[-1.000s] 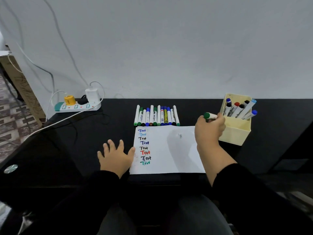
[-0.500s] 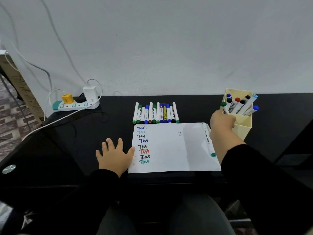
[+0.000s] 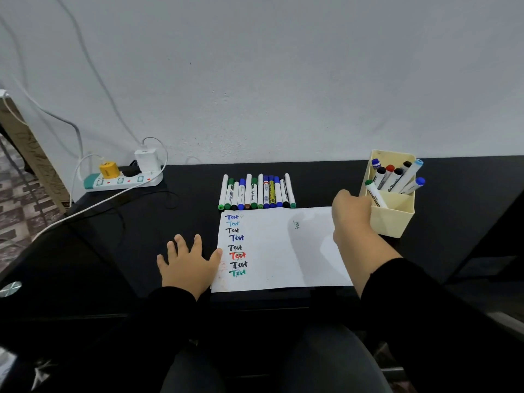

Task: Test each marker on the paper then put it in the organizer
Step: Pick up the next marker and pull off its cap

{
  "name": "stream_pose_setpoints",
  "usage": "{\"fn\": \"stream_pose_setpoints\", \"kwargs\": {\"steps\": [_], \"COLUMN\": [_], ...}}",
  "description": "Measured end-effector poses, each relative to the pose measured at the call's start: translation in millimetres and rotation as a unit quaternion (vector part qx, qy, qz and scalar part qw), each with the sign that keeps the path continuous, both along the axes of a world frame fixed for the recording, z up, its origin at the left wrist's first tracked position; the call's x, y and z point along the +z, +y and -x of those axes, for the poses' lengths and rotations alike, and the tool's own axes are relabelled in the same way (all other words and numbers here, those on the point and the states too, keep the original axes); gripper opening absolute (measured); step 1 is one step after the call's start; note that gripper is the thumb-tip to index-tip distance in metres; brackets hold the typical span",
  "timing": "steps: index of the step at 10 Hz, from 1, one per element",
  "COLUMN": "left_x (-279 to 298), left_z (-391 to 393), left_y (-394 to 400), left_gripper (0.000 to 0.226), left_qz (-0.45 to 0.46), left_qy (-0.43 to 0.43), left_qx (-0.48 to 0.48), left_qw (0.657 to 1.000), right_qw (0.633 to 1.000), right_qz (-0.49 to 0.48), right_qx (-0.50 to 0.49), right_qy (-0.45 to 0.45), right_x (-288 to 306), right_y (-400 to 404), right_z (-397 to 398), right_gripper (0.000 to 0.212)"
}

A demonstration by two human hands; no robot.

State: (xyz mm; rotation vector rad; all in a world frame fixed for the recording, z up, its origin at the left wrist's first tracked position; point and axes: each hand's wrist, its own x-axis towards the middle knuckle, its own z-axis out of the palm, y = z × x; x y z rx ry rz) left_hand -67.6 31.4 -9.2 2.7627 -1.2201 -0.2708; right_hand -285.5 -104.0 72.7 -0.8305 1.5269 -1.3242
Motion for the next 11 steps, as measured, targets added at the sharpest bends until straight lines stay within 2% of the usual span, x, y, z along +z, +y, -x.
{"fn": "stream_pose_setpoints", "kwargs": {"steps": [1,2,3,4,5,7,8,9,10,11], "left_x": [1.1,2.0,1.7,1.3,-0.6,-2.4,-3.1,-2.5,-2.0,-1.9], "left_z": [0.9,0.7,0.0,-0.6,-0.9,-1.4,-1.9,-2.2,-1.6,-1.7], "left_y": [-0.5,-0.4,-1.5,-3.2,-5.8,-7.2,-7.8,-8.2,-7.4,-6.9], "left_gripper": [0.072,0.072,0.072,0.072,0.073,0.073,0.073,0.073,0.073,0.073], "left_qz": [-0.003,-0.003,-0.004,-0.009,-0.011,-0.03,-0.038,-0.04,-0.039,-0.039], "left_qy": [0.005,0.008,0.006,-0.002,-0.014,-0.017,-0.019,-0.017,-0.014,-0.011], "left_qx": [0.0,0.0,-0.002,-0.001,0.001,0.001,0.004,0.006,0.004,0.003], "left_qw": [1.0,1.0,1.0,1.0,1.0,0.999,0.999,0.999,0.999,0.999], "right_qw": [0.998,0.992,0.983,0.96,0.919,0.832,0.789,0.764,0.756,0.795], "right_qz": [-0.022,-0.049,-0.028,-0.01,0.008,-0.039,-0.06,-0.065,-0.064,-0.067], "right_qx": [0.051,0.104,0.148,0.186,0.235,0.282,0.317,0.321,0.318,0.306], "right_qy": [0.011,0.046,0.108,0.21,0.318,0.477,0.524,0.557,0.569,0.52], "right_x": [1.1,-3.6,-12.5,-24.8,-33.0,-25.7,-23.4,-21.9,-20.1,-19.8], "right_y": [3.0,-2.0,-11.3,-26.2,-46.4,-88.2,-99.6,-101.2,-100.2,-103.1], "right_z": [-14.6,-25.4,-36.8,-49.0,-54.6,-66.3,-75.5,-82.3,-85.0,-82.0], "right_gripper": [0.03,0.049,0.058,0.053,0.045,0.038,0.017,0.029,0.031,0.025]}}
